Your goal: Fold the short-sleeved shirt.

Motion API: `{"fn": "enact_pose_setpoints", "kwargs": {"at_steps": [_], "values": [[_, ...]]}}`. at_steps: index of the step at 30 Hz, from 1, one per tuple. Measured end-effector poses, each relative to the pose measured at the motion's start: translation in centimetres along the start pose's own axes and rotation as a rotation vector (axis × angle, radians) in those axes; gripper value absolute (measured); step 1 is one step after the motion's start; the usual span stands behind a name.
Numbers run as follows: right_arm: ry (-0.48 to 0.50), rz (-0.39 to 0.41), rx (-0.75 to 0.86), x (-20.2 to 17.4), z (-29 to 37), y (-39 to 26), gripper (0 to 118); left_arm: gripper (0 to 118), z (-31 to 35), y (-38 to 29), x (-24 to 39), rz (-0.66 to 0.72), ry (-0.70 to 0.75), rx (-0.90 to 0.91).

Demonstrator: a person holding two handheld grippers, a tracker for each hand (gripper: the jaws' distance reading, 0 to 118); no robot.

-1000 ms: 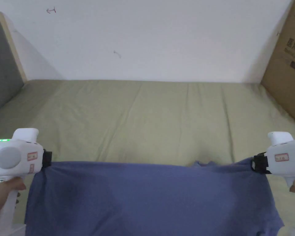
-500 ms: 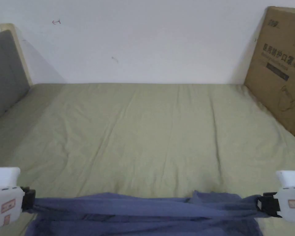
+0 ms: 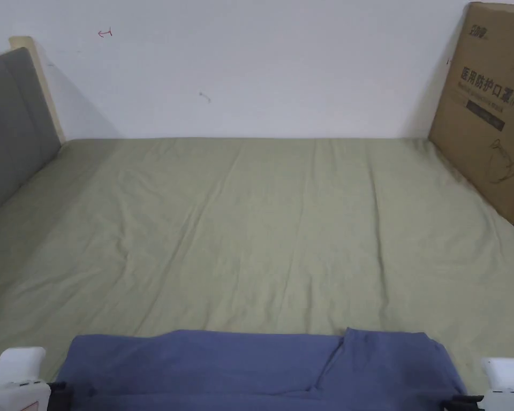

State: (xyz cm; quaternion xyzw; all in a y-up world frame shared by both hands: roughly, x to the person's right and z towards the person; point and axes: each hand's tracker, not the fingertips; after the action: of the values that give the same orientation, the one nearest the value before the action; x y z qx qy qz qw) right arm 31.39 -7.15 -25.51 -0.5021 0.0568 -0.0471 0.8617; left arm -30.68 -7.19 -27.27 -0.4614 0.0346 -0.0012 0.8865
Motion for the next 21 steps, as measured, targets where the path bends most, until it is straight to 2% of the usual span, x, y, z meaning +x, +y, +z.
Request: {"fn": "enact_pose_setpoints", "kwargs": {"at_steps": [1,2,7,8,9,10,11,12,13,14,15,17,19,21], "values": [[-0.008,0.003,0.007,-0.4,0.4,0.0,56,95,-0.2,0.0,-0.5,-0.001,0.027,-0.004],[-0.017,0.006,0.017,-0.6,0.8,0.2,62,115,0.0,0.3,-0.7,0.0,0.023,-0.001],[-0.06,0.022,0.21,-2.6,3.9,3.0,62,114,3.9,2.2,-0.7,0.088,-0.014,0.148],[-0.065,0.025,0.241,-3.3,4.2,4.0,62,106,4.8,2.7,-0.3,0.107,-0.029,0.183],[-0.066,0.024,0.284,-4.2,4.8,4.8,61,92,5.9,3.0,0.2,0.134,-0.047,0.207],[-0.059,0.031,0.321,-5.0,5.1,5.5,57,65,6.3,3.2,0.3,0.162,-0.094,0.217],[-0.053,0.036,0.352,-5.9,5.4,6.2,38,26,6.7,3.5,0.5,0.173,-0.127,0.222],[-0.046,0.052,0.378,-7.0,5.4,6.9,38,26,7.0,3.6,1.0,0.171,-0.133,0.219],[-0.067,0.07,0.419,-8.3,5.3,7.2,31,17,6.9,3.6,1.5,0.162,-0.127,0.215],[-0.101,0.077,0.474,-9.7,5.2,7.4,15,5,6.9,3.4,1.9,0.14,-0.093,0.23],[-0.112,0.111,0.484,-11.0,4.7,7.6,1,3,7.0,3.1,2.2,0.133,-0.063,0.253],[-0.108,0.156,0.539,-13.5,4.0,7.9,1,0,6.7,2.8,2.1,0.172,-0.09,0.242],[-0.117,0.148,0.567,-15.9,3.2,8.2,1,0,6.3,2.2,1.8,0.262,-0.189,0.218],[-0.104,0.128,0.589,-17.7,2.7,8.6,1,0,5.9,1.9,1.5,0.239,-0.156,0.216]]}}
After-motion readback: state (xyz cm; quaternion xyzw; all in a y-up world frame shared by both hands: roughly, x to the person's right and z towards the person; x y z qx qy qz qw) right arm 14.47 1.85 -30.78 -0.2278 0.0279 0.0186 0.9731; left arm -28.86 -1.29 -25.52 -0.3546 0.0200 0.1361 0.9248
